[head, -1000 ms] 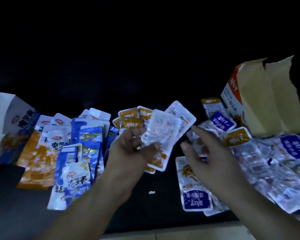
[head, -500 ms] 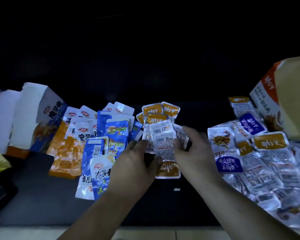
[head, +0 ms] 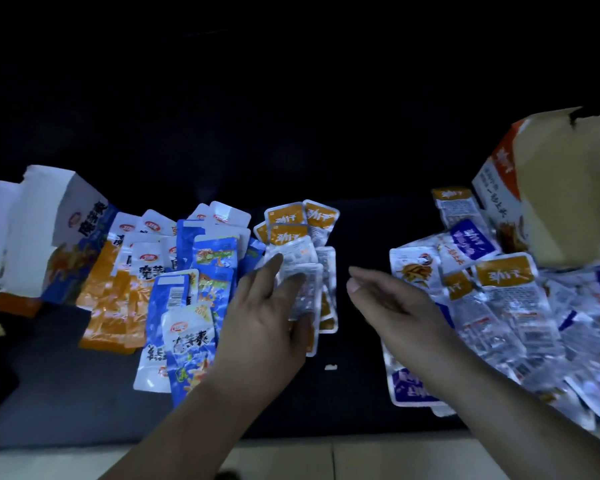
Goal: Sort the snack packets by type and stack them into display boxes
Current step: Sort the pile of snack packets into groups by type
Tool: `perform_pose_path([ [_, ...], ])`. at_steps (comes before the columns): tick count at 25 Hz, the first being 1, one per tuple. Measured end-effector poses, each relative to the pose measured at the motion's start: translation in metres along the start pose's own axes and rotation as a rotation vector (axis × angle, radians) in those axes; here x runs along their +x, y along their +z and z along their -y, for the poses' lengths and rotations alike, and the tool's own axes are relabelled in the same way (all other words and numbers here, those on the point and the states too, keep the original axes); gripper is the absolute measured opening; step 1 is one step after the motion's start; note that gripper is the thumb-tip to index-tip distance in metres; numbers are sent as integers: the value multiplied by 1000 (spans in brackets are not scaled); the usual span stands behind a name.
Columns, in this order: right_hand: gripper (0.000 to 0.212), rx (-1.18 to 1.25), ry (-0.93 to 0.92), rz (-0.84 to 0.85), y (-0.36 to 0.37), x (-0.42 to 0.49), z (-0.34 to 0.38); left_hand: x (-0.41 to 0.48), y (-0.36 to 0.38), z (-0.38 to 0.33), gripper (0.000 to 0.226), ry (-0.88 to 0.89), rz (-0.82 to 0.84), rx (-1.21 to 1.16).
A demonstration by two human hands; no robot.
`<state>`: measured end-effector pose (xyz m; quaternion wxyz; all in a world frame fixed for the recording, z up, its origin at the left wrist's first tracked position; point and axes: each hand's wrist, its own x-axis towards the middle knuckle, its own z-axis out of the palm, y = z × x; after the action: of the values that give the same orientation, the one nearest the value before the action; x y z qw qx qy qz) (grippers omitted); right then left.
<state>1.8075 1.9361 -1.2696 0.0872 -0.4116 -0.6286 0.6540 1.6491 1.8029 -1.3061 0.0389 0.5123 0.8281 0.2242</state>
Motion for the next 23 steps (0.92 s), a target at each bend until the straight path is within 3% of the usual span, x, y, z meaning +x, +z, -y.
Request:
perform_pose_path([
  [4,44,-73,-43,-40,-42,-31,-2,0,12,-54,53,100,56,-166],
  [7,26,-188,-46,-99,-84,-60,-14,-15,31,-82,56,87,165,-248],
  [12,23,-624,-151,-478,-137,-108,-53,-44,65,-105,84,82,375,-120],
  [14,26,-734,-213,-537,-140,-111,-65,-42,74,-110,85,89,351,-72],
  [16,34,-664,-225,-553,-140,-103,-68,-38,79,-111,81,135,298,-50],
  [19,54,-626,-136,-560,-140,-75,-61,-33,78,-106,79,139,259,-134],
  [23,65,-844,-24,-591,-130,-49,-51,-34,70,-101,75,120,254,-243],
])
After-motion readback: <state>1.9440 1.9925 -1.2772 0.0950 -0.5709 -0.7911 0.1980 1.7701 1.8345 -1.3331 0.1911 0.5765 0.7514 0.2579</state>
